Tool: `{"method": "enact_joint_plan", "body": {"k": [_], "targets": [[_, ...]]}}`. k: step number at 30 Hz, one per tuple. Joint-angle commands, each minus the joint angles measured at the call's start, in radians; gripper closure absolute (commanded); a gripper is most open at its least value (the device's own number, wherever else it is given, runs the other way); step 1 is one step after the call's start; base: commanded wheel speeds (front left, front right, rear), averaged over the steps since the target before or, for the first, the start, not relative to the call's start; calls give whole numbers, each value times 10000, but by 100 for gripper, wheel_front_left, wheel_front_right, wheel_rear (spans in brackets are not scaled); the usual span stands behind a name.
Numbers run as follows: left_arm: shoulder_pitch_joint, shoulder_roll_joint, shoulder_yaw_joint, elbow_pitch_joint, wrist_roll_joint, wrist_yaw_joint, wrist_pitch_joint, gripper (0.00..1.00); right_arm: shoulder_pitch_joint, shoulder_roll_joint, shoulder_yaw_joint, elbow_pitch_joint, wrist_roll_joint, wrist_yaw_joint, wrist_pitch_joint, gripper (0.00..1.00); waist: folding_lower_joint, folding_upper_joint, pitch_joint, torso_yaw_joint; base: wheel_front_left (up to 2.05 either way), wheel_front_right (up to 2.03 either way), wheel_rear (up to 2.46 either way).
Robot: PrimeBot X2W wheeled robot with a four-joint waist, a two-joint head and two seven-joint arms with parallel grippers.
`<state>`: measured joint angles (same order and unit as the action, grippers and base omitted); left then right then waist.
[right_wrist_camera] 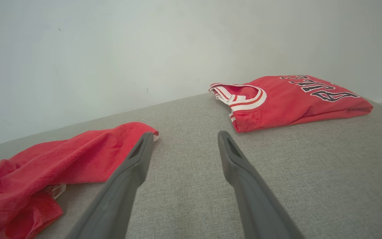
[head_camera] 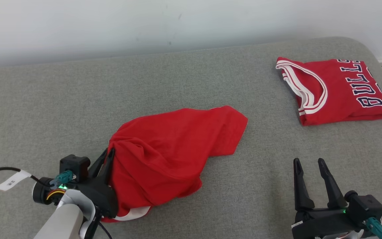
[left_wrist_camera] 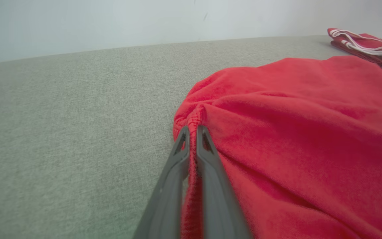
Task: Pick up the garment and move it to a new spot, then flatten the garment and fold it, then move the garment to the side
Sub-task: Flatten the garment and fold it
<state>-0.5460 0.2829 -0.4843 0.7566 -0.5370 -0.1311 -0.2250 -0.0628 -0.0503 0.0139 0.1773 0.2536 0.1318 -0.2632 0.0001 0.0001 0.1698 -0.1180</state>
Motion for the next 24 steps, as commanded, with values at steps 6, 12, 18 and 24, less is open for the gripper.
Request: {"method": "enact_joint_plan", "body": {"k": [6, 12, 18, 24], "targets": [[-236, -34, -188, 163, -111, 16, -393, 0, 178, -1, 6, -50, -23, -18, -10, 0, -1, -1, -241, 423, 0, 0, 0], [703, 73, 660, -1467, 267, 142, -400, 0, 212, 1, 142, -110, -53, -18, -10, 0, -1, -1, -365, 937, 0, 0, 0], [2160, -146, 1685, -3415, 998, 332, -404, 0, 180, -1, 304, 16, -75, -18, -9, 0, -1, -1, -413, 1408, 0, 0, 0], [3479, -678, 2644, -4557, 1706, 349, -406, 0, 76, -2, 804, 512, 162, -18, -10, 0, -1, -1, -474, 1769, 0, 0, 0]]}}
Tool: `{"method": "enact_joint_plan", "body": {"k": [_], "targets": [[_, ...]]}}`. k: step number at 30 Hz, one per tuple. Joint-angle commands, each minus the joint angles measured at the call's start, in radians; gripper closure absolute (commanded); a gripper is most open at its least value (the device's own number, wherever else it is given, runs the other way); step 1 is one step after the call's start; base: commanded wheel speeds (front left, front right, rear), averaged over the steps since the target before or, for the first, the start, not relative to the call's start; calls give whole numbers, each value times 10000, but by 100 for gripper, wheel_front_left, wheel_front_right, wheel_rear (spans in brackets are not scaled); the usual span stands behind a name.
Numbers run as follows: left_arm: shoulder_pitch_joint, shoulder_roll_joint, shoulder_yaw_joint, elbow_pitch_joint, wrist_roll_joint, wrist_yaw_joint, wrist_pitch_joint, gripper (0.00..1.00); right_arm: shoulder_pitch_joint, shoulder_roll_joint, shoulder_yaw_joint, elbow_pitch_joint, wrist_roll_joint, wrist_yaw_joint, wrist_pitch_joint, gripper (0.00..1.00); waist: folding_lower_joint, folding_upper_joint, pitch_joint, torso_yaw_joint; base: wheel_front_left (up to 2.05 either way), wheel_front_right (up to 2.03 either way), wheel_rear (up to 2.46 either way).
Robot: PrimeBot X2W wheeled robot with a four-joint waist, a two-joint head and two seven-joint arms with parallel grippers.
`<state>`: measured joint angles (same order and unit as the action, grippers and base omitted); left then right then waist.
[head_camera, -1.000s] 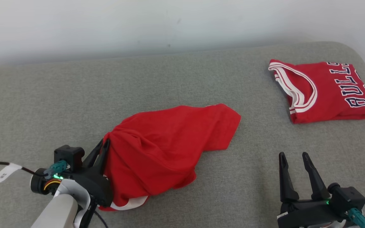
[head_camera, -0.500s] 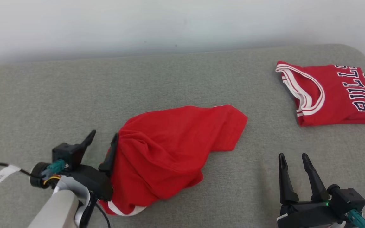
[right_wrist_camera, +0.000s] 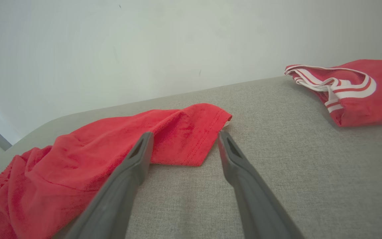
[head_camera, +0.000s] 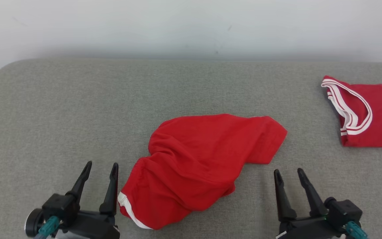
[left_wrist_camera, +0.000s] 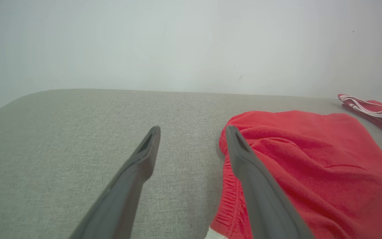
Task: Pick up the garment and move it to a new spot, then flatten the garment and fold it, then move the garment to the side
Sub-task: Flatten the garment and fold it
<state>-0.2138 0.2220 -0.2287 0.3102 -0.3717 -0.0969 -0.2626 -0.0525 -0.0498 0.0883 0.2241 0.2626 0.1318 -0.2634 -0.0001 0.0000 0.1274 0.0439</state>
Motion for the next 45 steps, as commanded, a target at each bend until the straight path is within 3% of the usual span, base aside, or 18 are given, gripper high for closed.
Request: {"method": "enact_joint_plan", "body": {"k": [1, 10, 21, 23, 24, 25, 32, 45], "targets": [[341, -180, 260, -217, 190, -23, -30, 0, -29, -8, 180, 119, 135, -18, -7, 0, 1, 0, -68, 194, 0, 0, 0], [1609, -1080, 1393, -858, 1211, -227, -31, 0, -375, -11, 1422, 1507, 101, -18, -8, 0, 1, 0, -287, 697, 0, 0, 0], [1859, -1486, 1706, -792, 1474, -335, -31, 0, -1518, -11, 1832, 4016, -511, -18, -8, 0, 1, 0, -392, 1309, 0, 0, 0], [1813, -1532, 1665, -784, 1482, -329, -31, 0, -1791, -10, 1930, 4424, -395, -18, -7, 26, 1, 0, -377, 1411, 0, 0, 0], [1815, -1549, 1642, -792, 1459, -330, -31, 0, -1933, -9, 1992, 4587, -374, -18, -7, 85, 1, 0, -375, 1432, 0, 0, 0], [1832, -1562, 1619, -797, 1444, -322, -31, 0, -2003, -10, 2061, 4761, -336, -18, -8, 100, 1, 0, -374, 1443, 0, 0, 0], [2034, -1612, 1603, -713, 1385, -326, -32, 0, -1830, -65, 1810, 4733, -347, -18, -8, 100, 1, 0, -601, 1240, 0, 0, 0], [2487, -1697, 1926, -676, 1199, -329, -30, 0, 1459, -1300, 899, 1050, -377, -18, 165, 100, 1, 0, -938, 290, 0, 0, 0]]}}
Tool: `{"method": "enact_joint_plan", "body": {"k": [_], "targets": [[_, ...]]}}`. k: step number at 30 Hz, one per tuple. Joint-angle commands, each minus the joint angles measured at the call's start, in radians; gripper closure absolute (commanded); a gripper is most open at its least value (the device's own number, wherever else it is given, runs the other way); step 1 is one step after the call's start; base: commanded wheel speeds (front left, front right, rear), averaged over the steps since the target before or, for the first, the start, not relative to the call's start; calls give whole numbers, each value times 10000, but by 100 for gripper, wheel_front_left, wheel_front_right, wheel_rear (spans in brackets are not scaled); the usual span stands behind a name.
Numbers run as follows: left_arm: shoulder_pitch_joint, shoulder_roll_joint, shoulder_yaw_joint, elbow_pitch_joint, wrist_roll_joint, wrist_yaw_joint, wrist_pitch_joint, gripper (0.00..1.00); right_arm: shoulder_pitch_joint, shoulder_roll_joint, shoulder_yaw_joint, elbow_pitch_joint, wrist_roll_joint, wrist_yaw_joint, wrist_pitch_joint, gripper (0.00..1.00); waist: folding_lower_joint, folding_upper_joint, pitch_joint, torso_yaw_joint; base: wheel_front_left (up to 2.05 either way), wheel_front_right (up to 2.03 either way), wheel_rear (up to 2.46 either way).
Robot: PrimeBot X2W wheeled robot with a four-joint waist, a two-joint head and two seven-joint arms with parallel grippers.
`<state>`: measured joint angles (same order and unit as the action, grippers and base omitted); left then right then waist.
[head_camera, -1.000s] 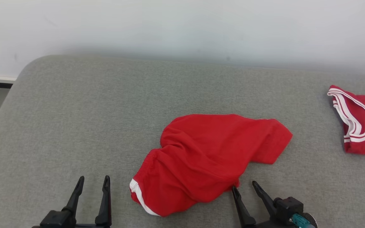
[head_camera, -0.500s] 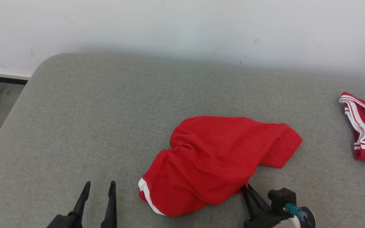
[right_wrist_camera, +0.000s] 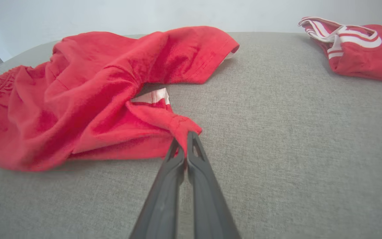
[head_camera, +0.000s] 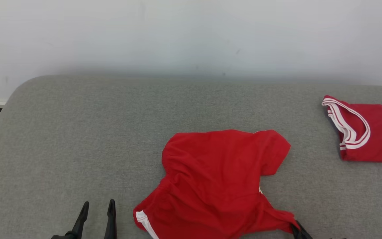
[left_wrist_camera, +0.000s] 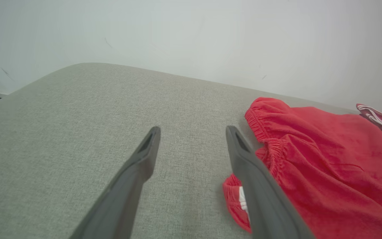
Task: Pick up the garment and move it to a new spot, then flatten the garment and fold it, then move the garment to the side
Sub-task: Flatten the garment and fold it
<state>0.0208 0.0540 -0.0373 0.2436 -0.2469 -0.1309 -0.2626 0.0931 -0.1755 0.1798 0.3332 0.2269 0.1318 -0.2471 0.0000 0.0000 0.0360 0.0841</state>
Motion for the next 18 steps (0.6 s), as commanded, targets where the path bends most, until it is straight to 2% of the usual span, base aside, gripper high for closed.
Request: {"method": "enact_joint_plan", "body": {"k": [1, 7, 11, 18], "targets": [[131, -22, 32, -12, -53, 11, -32, 0, 189, -118, -36, -331, -10, -18, 121, 100, 0, 0, -14, -151, 0, 0, 0], [33, -26, 134, -3, -90, 10, -32, 0, 1308, -594, -646, -1959, -31, -18, 1157, 100, 0, 0, 55, -290, 0, 0, 0], [8, -28, 256, -22, -131, 10, -32, 0, 1932, -683, -1174, -2776, 181, -18, 1858, 100, 0, 0, 123, -334, 0, 0, 0], [-59, -35, 268, 30, -143, 10, -32, 0, 1782, -567, -761, -3743, 522, -18, 2301, 100, 0, 0, 205, -273, 0, 0, 0]]}}
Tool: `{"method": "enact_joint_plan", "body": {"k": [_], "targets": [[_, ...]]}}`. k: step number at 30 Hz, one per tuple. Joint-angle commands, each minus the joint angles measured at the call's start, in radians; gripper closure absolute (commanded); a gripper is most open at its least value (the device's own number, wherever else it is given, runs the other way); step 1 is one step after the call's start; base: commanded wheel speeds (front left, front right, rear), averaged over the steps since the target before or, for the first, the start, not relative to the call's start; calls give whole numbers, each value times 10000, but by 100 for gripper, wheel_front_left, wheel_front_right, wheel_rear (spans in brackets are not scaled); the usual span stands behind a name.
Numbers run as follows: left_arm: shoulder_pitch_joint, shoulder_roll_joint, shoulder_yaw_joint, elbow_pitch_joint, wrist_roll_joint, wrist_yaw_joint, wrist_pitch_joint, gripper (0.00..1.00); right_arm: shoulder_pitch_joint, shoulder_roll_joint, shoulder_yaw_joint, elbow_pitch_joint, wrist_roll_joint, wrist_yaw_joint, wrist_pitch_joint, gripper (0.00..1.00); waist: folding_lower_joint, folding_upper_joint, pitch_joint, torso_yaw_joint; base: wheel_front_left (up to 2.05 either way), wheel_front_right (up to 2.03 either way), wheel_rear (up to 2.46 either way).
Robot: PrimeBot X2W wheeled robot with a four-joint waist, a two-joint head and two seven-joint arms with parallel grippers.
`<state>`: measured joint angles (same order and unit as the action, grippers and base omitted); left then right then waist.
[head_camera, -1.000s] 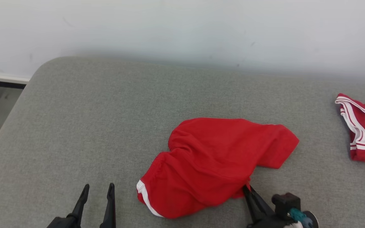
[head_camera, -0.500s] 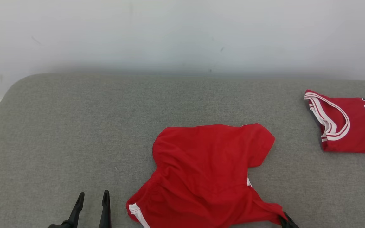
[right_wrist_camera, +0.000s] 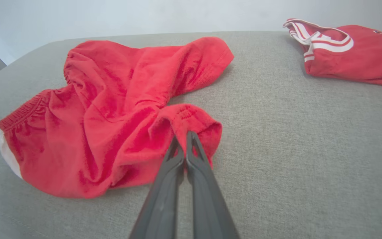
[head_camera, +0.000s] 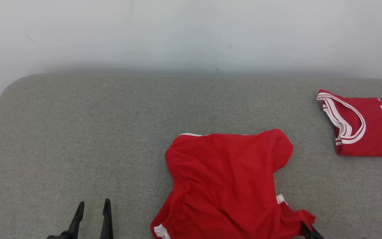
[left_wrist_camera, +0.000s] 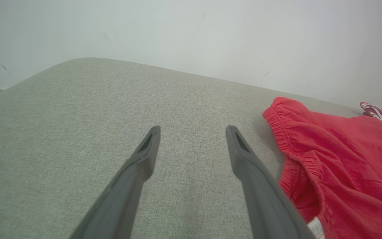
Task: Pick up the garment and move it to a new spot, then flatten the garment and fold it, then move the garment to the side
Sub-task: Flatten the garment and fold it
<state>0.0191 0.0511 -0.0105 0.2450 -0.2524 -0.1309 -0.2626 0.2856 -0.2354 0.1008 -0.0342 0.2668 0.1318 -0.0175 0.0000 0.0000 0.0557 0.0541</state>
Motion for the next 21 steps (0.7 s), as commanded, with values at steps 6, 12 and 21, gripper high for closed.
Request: {"method": "enact_joint_plan", "body": {"k": [6, 12, 21], "targets": [[-142, -10, -3, 24, -108, 10, -32, 0, -1310, -198, 663, -155, 303, -18, 165, 100, 0, 0, 127, 111, 0, 0, 0], [-396, -10, -225, 132, -103, 11, -32, 0, -4260, -570, 1683, 1425, 454, -18, 338, 100, 0, 0, 323, 380, 0, 0, 0], [-889, -7, -817, 337, -265, 11, -32, 0, -7808, -76, 2398, 5851, 670, -18, -225, 100, 0, 0, 543, 1048, 0, 0, 0]]}}
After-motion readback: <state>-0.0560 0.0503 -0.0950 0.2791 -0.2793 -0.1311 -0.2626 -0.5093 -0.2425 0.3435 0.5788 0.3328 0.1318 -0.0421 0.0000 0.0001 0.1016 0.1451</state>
